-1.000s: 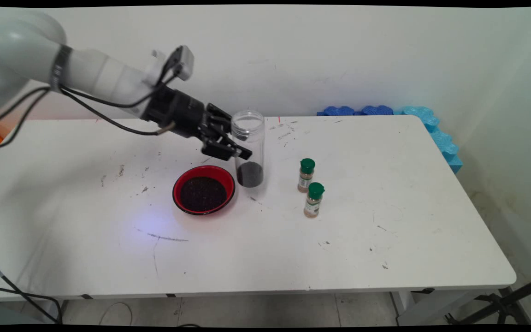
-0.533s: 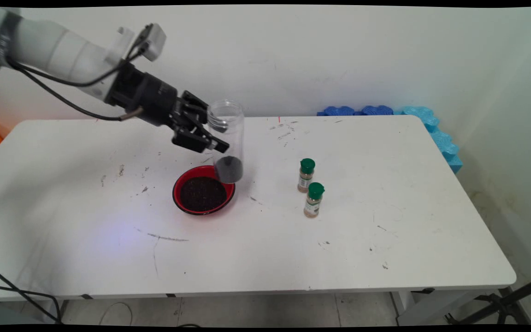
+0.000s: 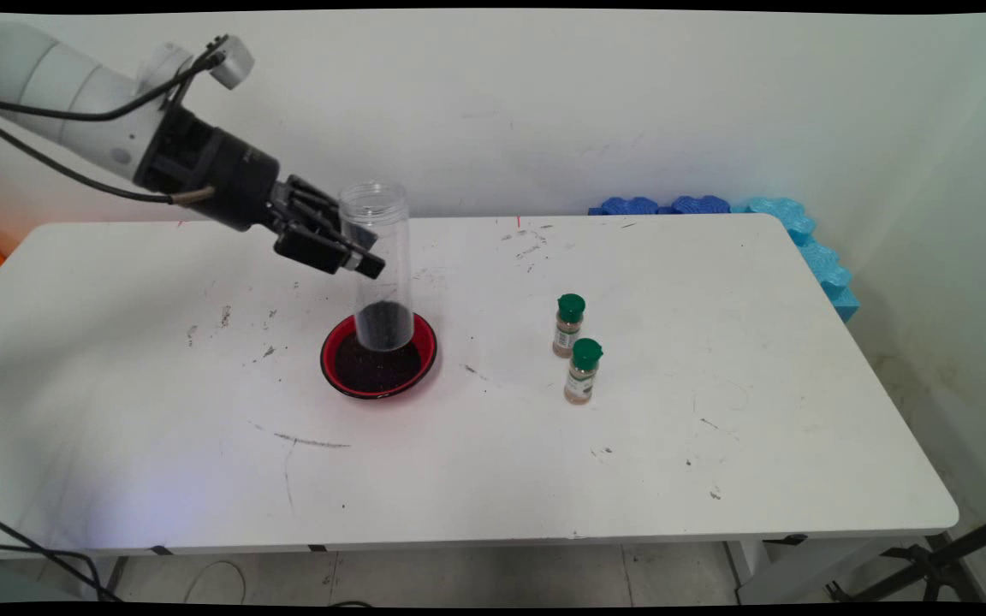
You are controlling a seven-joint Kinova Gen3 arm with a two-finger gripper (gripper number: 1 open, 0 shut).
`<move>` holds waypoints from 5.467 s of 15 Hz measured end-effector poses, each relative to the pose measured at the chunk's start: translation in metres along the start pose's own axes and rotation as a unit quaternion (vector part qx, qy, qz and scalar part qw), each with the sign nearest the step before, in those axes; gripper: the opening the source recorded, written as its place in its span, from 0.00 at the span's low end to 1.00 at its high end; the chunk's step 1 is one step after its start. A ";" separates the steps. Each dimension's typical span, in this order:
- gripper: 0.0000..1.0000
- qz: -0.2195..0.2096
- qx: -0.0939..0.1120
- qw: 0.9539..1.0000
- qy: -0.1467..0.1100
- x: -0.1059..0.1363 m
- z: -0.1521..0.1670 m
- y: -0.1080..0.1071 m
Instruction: Pour the black seasoning powder in the red bowl
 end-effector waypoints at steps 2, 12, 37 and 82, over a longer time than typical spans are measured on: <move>0.00 -0.037 -0.001 0.999 -0.004 -0.006 -0.003 0.000; 0.00 -0.258 -0.017 0.966 -0.028 -0.040 -0.008 0.002; 0.00 -0.676 -0.065 0.734 -0.018 -0.081 0.024 -0.009; 0.00 -0.943 -0.182 0.280 0.008 -0.092 0.075 -0.018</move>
